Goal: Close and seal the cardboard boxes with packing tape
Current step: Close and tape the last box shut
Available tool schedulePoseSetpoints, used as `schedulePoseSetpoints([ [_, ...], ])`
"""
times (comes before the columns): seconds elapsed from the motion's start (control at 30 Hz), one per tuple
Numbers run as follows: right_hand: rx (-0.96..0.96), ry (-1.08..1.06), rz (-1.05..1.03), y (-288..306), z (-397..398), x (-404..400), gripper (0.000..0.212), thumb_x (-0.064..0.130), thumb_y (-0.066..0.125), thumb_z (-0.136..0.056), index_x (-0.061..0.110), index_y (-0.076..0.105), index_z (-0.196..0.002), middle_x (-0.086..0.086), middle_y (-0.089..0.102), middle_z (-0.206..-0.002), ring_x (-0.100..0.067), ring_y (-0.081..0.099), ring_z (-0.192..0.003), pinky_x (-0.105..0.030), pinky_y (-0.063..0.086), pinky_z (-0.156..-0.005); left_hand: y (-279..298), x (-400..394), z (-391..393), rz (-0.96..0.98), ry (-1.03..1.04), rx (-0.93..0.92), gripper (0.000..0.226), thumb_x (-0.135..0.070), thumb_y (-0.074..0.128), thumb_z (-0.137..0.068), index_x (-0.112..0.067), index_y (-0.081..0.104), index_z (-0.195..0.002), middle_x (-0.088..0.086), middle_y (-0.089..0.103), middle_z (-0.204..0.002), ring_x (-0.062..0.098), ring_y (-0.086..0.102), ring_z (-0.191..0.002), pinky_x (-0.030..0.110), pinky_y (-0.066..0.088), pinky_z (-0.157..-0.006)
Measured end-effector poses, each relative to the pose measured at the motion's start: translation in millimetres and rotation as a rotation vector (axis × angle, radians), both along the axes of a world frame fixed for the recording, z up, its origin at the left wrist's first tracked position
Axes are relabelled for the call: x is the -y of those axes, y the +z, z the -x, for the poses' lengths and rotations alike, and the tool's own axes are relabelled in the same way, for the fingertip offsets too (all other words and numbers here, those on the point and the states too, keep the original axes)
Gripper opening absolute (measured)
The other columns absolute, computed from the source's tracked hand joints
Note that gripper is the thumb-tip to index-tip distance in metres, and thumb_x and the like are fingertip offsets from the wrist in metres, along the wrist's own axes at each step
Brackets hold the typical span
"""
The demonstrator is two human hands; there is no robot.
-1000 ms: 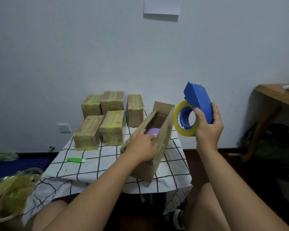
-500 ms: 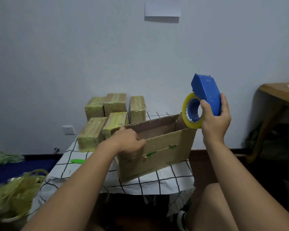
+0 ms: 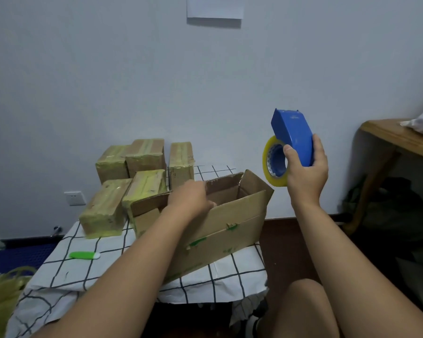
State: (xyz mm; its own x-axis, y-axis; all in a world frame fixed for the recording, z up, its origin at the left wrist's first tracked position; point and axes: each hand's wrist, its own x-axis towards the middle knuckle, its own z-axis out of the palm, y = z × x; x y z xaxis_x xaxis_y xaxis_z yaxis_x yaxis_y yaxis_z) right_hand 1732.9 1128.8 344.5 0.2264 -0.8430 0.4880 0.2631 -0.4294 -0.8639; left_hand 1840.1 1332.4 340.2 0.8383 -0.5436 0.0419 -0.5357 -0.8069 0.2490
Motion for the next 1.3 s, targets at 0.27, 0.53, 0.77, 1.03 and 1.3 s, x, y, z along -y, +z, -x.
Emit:
schedulePoseSetpoints([
  [0.27, -0.061, 0.045, -0.063, -9.5, -16.7, 23.1, 0.069, 0.036, 0.071, -0.09, 0.025, 0.039, -0.15, 0.012, 0.044, -0.124, -0.003, 0.051, -0.109, -0.016, 0.045, -0.087, -0.7, -4.8, -4.8, -0.149, -0.067, -0.127, 0.095, -0.08, 0.056, -0.074, -0.034, 0.028, -0.152, 0.001, 0.012, -0.162, 0.03, 0.009, -0.147, 0.05, 0.02, -0.116],
  [0.53, -0.065, 0.267, -0.14, -27.7, -40.1, 4.4, 0.067, 0.034, 0.073, -0.088, 0.026, 0.045, -0.148, 0.007, 0.05, -0.143, -0.012, 0.053, -0.125, -0.03, 0.051, -0.101, -12.5, -4.0, -6.0, -0.136, -0.042, -0.076, 0.087, -0.083, 0.041, -0.079, -0.036, 0.028, -0.151, 0.0, 0.008, -0.164, 0.031, 0.007, -0.149, 0.052, 0.015, -0.117],
  [0.77, -0.181, 0.283, -0.093, -39.3, -44.6, -3.1, 0.064, 0.035, 0.072, -0.089, 0.027, 0.045, -0.147, 0.006, 0.049, -0.143, -0.015, 0.051, -0.125, -0.037, 0.05, -0.104, -9.9, -25.0, 3.5, -0.064, 0.07, 0.146, 0.088, -0.086, 0.028, -0.08, -0.03, 0.037, -0.148, 0.002, 0.031, -0.155, 0.029, 0.026, -0.142, 0.056, 0.029, -0.111],
  [1.03, -0.065, 0.209, -0.103, -40.7, -42.1, -14.4, 0.067, 0.036, 0.071, -0.09, 0.026, 0.041, -0.149, 0.011, 0.047, -0.136, -0.011, 0.052, -0.123, -0.03, 0.051, -0.101, -11.3, -62.6, 5.7, -0.112, 0.078, -0.103, 0.12, -0.098, 0.041, -0.056, -0.04, 0.004, -0.154, -0.004, -0.013, -0.163, 0.03, -0.007, -0.149, 0.064, 0.024, -0.111],
  [1.3, 0.06, 0.193, -0.083, -18.3, -37.1, -18.3, 0.065, 0.032, 0.07, -0.091, 0.025, 0.04, -0.149, 0.007, 0.047, -0.139, -0.013, 0.055, -0.122, -0.019, 0.054, -0.09, -17.0, -60.2, -8.8, -0.162, 0.12, 0.029, 0.118, -0.1, 0.022, -0.062, -0.029, 0.008, -0.156, 0.006, 0.029, -0.158, 0.034, 0.019, -0.145, 0.056, 0.016, -0.114],
])
